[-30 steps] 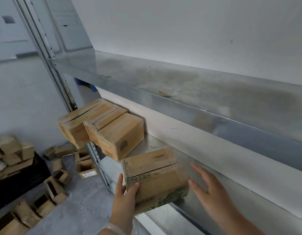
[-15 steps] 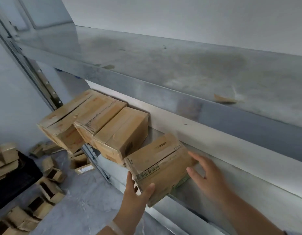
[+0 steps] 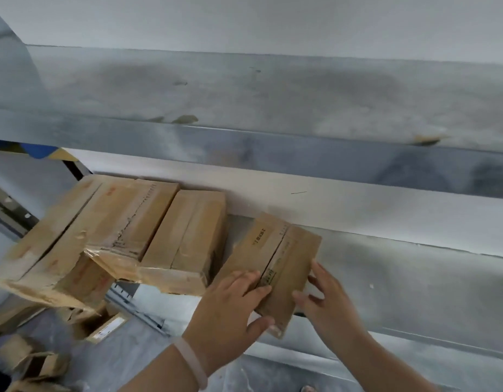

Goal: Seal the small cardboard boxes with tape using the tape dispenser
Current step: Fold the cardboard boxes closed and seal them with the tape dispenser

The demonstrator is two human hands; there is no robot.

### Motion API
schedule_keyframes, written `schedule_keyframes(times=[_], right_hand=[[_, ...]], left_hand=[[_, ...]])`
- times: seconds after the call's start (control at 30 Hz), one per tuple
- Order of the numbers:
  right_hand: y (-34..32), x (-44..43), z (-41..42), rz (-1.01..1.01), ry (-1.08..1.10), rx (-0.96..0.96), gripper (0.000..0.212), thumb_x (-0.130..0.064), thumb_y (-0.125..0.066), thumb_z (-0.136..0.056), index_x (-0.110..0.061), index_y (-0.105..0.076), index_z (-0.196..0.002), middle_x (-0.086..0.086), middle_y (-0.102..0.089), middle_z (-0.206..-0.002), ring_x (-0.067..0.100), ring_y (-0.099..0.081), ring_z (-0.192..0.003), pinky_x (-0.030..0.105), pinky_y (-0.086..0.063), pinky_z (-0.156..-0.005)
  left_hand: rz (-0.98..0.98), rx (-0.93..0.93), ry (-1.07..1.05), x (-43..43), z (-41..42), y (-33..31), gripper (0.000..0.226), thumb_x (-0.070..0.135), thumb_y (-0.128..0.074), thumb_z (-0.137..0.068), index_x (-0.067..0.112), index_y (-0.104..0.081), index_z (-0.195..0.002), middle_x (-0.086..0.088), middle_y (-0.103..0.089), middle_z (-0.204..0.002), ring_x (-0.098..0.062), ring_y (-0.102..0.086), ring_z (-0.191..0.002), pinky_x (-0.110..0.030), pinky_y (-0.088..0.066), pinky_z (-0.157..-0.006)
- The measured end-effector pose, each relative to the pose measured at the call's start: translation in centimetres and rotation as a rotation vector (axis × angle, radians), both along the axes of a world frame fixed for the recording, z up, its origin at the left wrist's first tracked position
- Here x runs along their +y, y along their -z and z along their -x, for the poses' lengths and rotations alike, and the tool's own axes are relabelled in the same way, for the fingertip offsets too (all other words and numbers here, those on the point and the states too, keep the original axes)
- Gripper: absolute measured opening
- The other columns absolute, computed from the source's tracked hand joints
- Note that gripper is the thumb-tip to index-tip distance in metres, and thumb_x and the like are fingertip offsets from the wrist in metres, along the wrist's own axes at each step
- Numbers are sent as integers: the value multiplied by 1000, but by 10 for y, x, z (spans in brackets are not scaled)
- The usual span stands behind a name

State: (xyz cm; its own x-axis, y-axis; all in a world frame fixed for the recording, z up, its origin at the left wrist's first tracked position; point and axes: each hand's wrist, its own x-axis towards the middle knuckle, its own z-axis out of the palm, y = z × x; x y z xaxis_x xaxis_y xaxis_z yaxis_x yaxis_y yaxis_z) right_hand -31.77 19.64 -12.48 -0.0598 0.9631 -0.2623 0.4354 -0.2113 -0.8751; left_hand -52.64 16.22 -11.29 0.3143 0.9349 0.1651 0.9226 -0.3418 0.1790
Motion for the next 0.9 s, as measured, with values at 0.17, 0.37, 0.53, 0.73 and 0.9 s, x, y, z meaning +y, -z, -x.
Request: schedule_keyframes(times=[0.17,0.37,0.53,0.73,0.9], right_hand=[[-10,16,21,9,-19,-119,76,-29,-64,-92,-33,-19,-153,-14,-29,-153,10,-50,-126,28,-41,-106],[-7,29,42,-38,-134,-218,75,-33,-53,-98,-32,-5,-155,-14,-18,-157,12,-32,-138,6,-46,-73],[-7,41,44,-16,-285,-265,78,-37,-49,-99,-33,8,-153,-16,4,-161,10,-9,-147,30,-15,-120],[-41,24,18,-201,-279,-582,73,-58,-45,-94,-44,-2,-151,-23,0,-160,9,-17,-146,36,-24,-118],[-64,-13,-57,-444,-163,-737,68,-67,-36,-91,-43,-15,-151,-24,-1,-157,-5,-6,-142,23,-17,-114]], left_hand=[[-99,28,-65,14,43,-19,46,55,-45,-89,32,-61,-125,4,-52,-139,-19,-44,-132,-39,-38,-105],[-82,73,-37,24,73,-22,46,59,-42,-89,35,-64,-121,6,-53,-139,-18,-41,-136,-43,-38,-108],[-90,46,-9,24,79,-17,44,57,-45,-87,34,-66,-118,7,-59,-132,-18,-48,-129,-47,-44,-102],[-177,-18,100,46,42,-26,51,52,-43,-91,26,-56,-133,1,-52,-141,-20,-43,-131,-46,-41,-107],[-269,-101,262,65,-39,-48,47,44,-43,-93,21,-59,-130,0,-57,-135,-21,-54,-122,-47,-43,-105]])
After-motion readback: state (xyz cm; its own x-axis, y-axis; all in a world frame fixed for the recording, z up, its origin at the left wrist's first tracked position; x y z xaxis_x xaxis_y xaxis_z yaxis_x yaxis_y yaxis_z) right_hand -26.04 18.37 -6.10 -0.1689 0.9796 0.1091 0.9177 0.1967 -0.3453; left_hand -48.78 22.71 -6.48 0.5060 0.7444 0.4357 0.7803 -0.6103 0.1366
